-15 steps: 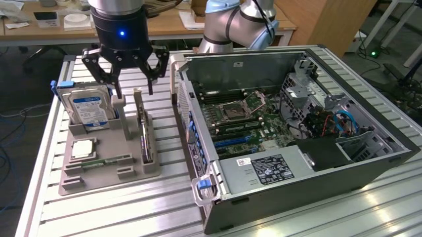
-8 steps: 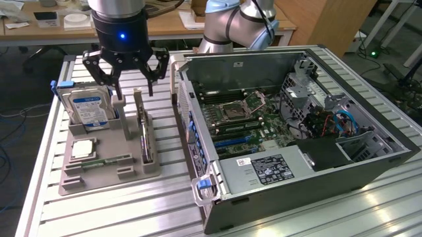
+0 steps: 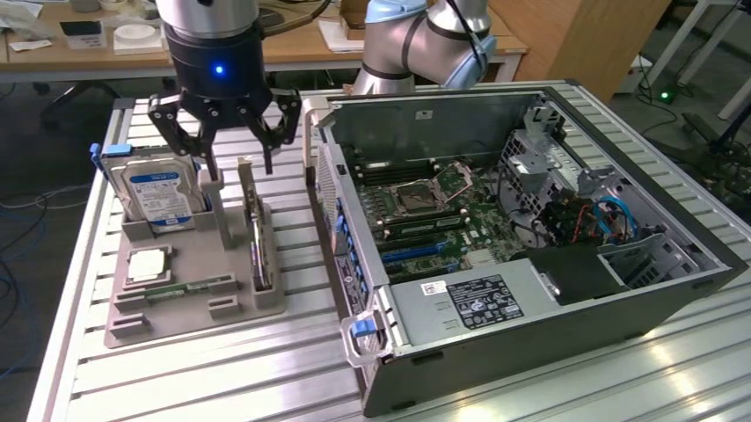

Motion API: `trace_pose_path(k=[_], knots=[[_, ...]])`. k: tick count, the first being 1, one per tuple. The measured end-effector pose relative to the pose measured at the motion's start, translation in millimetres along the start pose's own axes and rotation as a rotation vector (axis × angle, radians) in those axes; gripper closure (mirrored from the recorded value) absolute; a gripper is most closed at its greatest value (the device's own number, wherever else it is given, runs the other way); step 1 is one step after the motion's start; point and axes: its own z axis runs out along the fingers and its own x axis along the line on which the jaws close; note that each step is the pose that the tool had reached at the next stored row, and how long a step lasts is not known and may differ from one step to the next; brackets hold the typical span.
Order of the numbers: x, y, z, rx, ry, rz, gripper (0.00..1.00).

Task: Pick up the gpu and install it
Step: 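Pick up the gpu and move the gpu toward the slot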

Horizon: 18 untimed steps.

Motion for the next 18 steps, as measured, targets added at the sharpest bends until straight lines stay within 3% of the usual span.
trace_pose_path(k=[18], knots=[[0.1, -0.7, 10.1, -0.0004, 0.0000, 0.000, 0.35]])
